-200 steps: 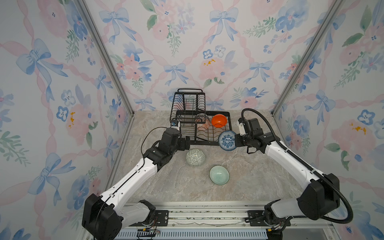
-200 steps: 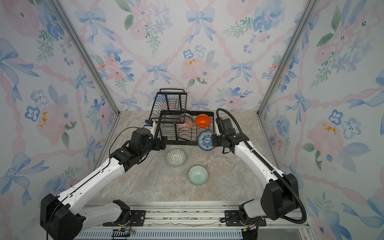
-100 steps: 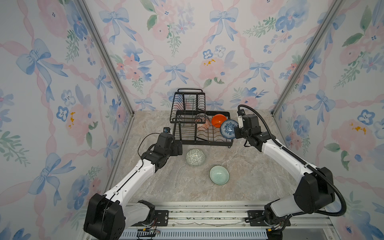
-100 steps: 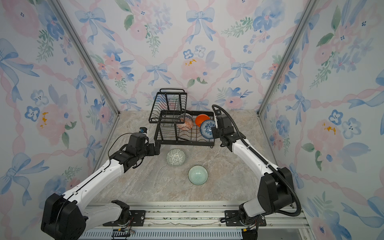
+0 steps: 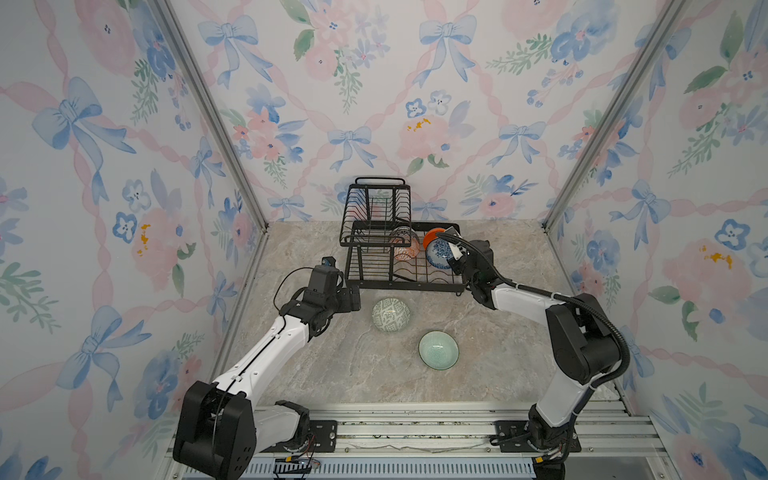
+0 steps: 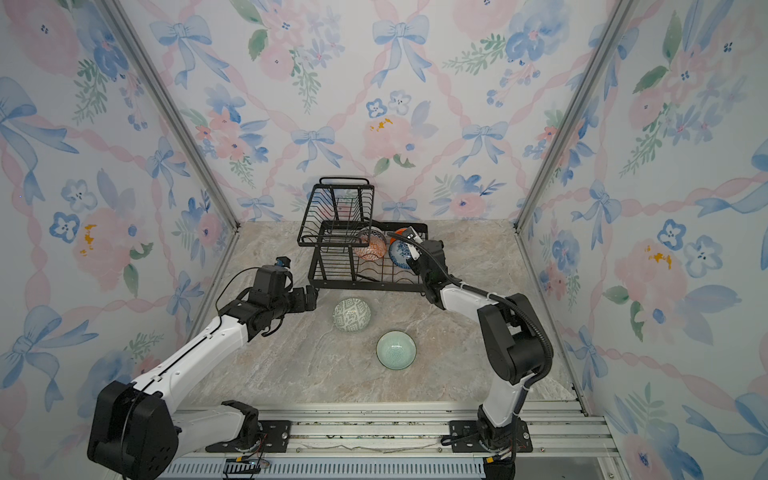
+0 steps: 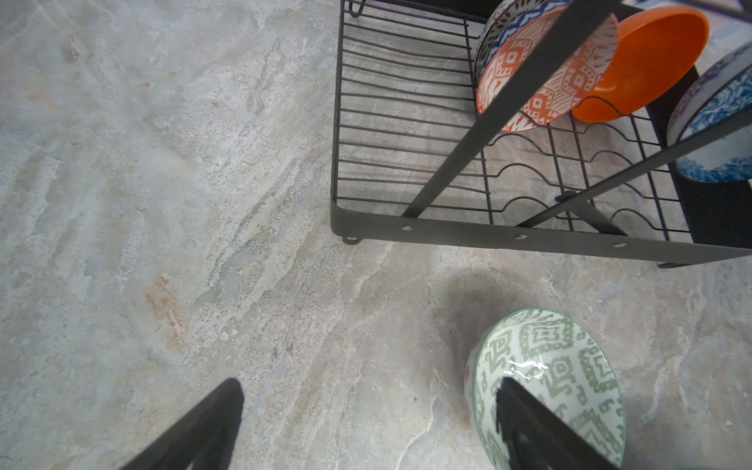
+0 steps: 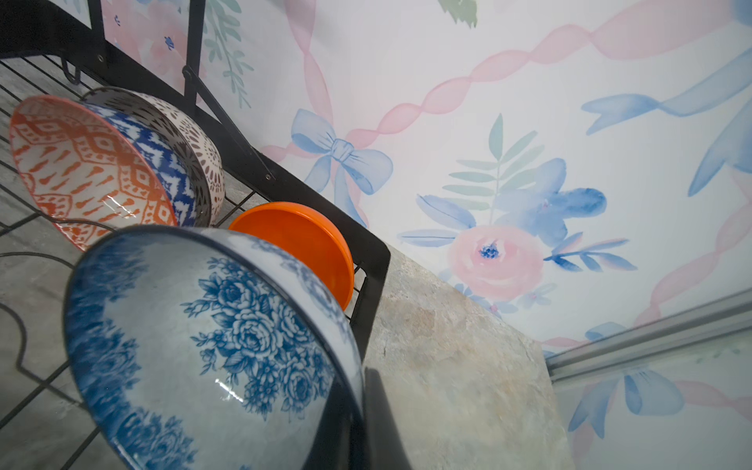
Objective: Load bowls into a dish rack
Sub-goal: Place the bowl in the dish rack.
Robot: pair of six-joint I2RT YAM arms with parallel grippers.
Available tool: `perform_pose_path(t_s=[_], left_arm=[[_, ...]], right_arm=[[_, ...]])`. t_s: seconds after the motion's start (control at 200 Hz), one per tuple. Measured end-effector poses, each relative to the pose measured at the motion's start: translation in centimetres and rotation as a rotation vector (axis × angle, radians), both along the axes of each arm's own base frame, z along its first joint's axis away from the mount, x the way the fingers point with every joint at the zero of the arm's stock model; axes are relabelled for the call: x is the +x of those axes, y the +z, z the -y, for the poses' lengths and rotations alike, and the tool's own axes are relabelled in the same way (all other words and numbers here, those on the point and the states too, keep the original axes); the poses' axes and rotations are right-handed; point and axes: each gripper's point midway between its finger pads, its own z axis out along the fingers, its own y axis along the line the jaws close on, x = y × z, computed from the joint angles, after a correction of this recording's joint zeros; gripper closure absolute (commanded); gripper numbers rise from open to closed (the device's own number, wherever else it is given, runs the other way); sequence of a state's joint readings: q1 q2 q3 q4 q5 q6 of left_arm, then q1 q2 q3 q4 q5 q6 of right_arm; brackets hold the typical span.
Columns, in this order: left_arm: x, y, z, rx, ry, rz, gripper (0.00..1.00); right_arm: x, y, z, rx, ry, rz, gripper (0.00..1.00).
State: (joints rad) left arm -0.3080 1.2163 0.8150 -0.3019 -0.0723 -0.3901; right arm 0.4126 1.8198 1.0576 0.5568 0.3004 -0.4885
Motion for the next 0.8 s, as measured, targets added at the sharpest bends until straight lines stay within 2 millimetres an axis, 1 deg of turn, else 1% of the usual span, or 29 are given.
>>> perform_pose_path(t_s=[0.125,0.25,0.545,0.8], left_arm=[[0.0,-0.2,-0.1,-0.006,0.0,-0.008,0.02],[0.0,-0.3,-0.2,-0.012,-0.001,-0.011,0.02],[0.0,-0.8,0.0,-0.022,-0.013,-0.03,0.02],[0.0,-0.8,0.2,-0.027,-0.018,-0.031,0.02]], right_arm=[[0.9,-0.7,-0.6,-0.056,0.022,0.051,1.0],[1.6,-0.7,-1.0,-0.113,0.033,0.114,1.0],[2.1,-1.2,-2.4,-0.241,0.07,0.205,1.0],[2.4,-1.4,-2.0,-0.32,0.045,0.258,1.0]])
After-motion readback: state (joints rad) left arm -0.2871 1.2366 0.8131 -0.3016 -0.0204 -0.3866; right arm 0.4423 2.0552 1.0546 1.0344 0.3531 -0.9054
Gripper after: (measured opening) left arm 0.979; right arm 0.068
